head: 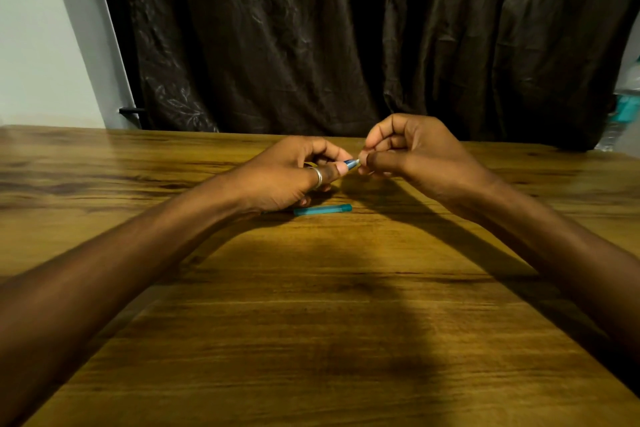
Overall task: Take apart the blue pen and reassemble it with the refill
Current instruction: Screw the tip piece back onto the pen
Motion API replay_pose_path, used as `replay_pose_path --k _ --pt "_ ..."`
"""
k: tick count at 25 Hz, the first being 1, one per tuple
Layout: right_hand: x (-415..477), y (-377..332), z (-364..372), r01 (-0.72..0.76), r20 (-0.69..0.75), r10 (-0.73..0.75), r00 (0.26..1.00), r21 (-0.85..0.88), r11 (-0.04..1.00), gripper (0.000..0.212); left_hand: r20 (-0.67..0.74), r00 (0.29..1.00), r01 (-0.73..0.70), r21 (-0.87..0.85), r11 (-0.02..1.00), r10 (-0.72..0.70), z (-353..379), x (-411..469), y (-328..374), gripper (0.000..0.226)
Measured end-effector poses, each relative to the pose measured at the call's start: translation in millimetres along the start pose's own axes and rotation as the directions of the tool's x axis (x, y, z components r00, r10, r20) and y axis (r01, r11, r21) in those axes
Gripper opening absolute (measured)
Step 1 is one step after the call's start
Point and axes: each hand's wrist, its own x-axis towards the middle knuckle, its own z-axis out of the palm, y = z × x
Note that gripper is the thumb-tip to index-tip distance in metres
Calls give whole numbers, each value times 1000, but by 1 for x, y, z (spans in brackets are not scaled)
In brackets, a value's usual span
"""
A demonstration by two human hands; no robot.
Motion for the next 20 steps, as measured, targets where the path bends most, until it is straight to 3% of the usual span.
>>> replay_pose_path --k 20 --pt "-3 -3 2 9 -12 -9 1000 -10 1000 23 24 1000 6 -12 1000 -6 -1 -2 2 19"
